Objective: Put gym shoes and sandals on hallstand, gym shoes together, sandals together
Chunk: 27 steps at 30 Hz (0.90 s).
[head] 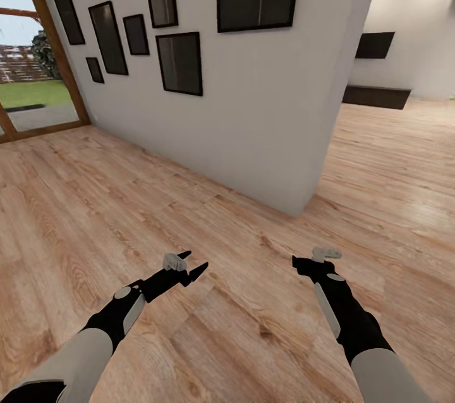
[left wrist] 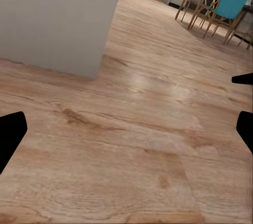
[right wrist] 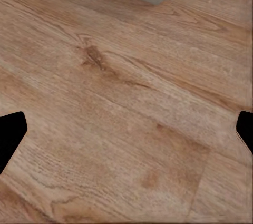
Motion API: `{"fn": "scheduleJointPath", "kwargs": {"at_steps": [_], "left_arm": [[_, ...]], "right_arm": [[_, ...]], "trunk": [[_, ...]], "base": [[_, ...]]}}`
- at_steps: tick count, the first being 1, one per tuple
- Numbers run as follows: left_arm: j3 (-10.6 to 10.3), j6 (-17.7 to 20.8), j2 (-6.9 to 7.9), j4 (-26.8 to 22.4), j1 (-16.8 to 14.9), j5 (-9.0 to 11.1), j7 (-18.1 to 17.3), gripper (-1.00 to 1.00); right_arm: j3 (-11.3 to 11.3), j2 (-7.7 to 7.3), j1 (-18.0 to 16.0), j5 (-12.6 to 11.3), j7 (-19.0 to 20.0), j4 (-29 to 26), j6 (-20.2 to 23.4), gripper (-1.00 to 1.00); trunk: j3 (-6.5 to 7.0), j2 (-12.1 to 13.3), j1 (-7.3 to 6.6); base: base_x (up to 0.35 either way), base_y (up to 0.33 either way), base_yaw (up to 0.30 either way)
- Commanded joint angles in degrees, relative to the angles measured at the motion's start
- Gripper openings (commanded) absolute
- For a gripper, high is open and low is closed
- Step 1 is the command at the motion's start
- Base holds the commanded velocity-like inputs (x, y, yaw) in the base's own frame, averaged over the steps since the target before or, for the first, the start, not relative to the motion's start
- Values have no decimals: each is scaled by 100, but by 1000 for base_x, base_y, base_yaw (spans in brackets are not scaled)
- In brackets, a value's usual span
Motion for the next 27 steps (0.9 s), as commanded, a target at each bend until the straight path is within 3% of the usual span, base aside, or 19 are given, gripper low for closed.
{"fn": "scheduleJointPath", "kwargs": {"at_steps": [1, 27], "left_arm": [[12, -14, 0, 6, -3, 12, -28, 100], [4, -14, -8, 6, 0, 12, -28, 100]], "right_arm": [[10, -2, -3, -60, -36, -6, 21, 100], [10, -2, -3, -69, -30, -8, 21, 100]], "trunk": [[-5, -2, -1], [-5, -2, -1]], "base": [[0, 0, -255], [3, 0, -255]]}}
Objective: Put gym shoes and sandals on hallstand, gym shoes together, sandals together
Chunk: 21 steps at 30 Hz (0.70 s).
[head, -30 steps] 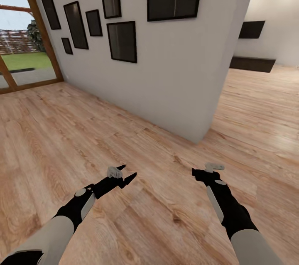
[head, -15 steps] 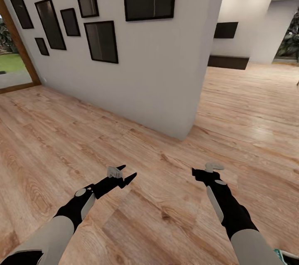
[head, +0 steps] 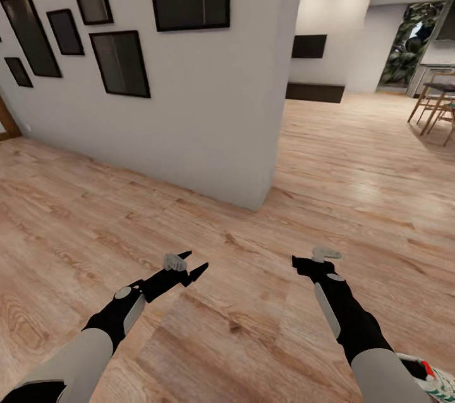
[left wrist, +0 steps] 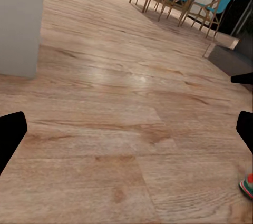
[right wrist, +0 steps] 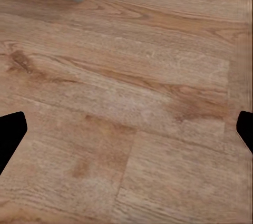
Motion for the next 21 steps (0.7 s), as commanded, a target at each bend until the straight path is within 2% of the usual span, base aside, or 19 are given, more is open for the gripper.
{"fn": "scheduleJointPath", "kwargs": {"at_steps": [1, 14, 21], "left_arm": [[12, -14, 0, 6, -2, 12, -28, 100], [12, -14, 0, 7, -2, 12, -28, 100], [12, -14, -70, 14, -3, 12, -28, 100]], "right_arm": [[10, -2, -3, -60, -38, -6, 21, 100], [10, -2, -3, -60, -39, -5, 21, 100], [10, -2, -3, -60, -39, -7, 21, 100]], "trunk": [[-5, -2, -1], [-5, -2, -1], [-5, -2, -1]], "base": [[74, 0, -255], [244, 121, -255], [103, 7, -255]]}}
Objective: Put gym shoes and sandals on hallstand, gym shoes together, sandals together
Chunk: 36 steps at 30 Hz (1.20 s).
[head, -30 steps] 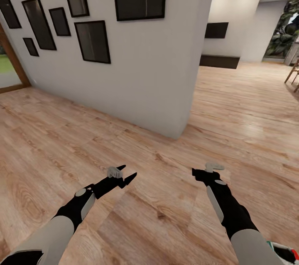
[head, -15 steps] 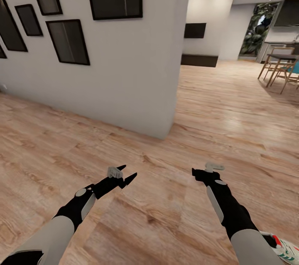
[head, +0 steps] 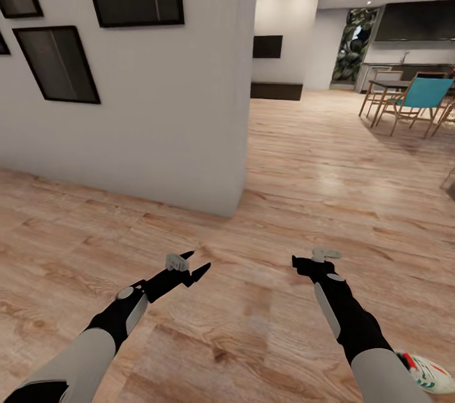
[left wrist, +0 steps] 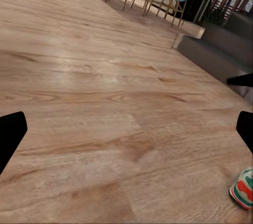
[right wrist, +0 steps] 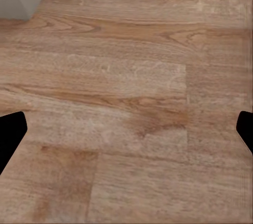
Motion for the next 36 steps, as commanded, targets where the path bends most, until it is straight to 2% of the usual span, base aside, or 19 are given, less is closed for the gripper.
{"fn": "scheduleJointPath", "kwargs": {"at_steps": [1, 29, 36], "left_arm": [[12, -14, -3, 6, -3, 12, -28, 100], [12, -14, -9, 6, -6, 12, -28, 100], [12, -14, -9, 6, -4, 12, -28, 100]], "right_arm": [[10, -2, -3, -60, -36, -7, 21, 100], [10, -2, -3, -60, -40, -8, 21, 100], [10, -2, -3, -60, -40, -11, 21, 100]], "trunk": [[-5, -2, 0], [-5, -2, 0], [-5, -2, 0]], "base": [[89, 1, -255], [95, 0, -255], [281, 0, -177]]}}
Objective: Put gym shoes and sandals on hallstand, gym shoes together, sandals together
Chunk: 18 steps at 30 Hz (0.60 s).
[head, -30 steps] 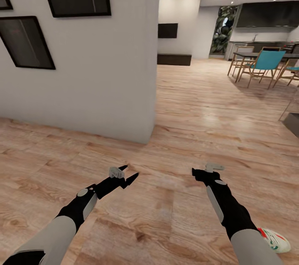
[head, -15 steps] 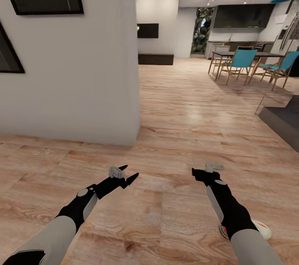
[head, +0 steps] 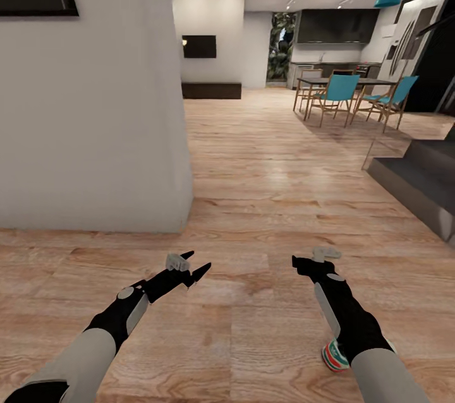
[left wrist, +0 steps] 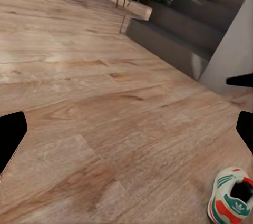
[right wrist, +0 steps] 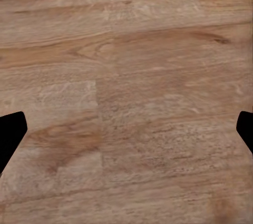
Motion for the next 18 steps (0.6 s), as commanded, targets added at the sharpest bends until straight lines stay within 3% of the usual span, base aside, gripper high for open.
{"fn": "scheduleJointPath", "kwargs": {"at_steps": [1, 13, 18], "left_arm": [[12, -15, -1, 8, -5, 12, -28, 100], [12, -15, -1, 8, -3, 12, -28, 100], [12, -15, -1, 8, -6, 12, -28, 100]], "right_arm": [[9, -2, -2, -60, -37, -8, 22, 100], [9, -2, -2, -60, -37, -3, 22, 100], [9, -2, -2, -60, -37, -4, 22, 100]], "trunk": [[-5, -2, 2], [30, -2, 2], [48, -2, 2]], "base": [[339, 0, -52], [337, 0, -198], [196, 0, -234]]}}
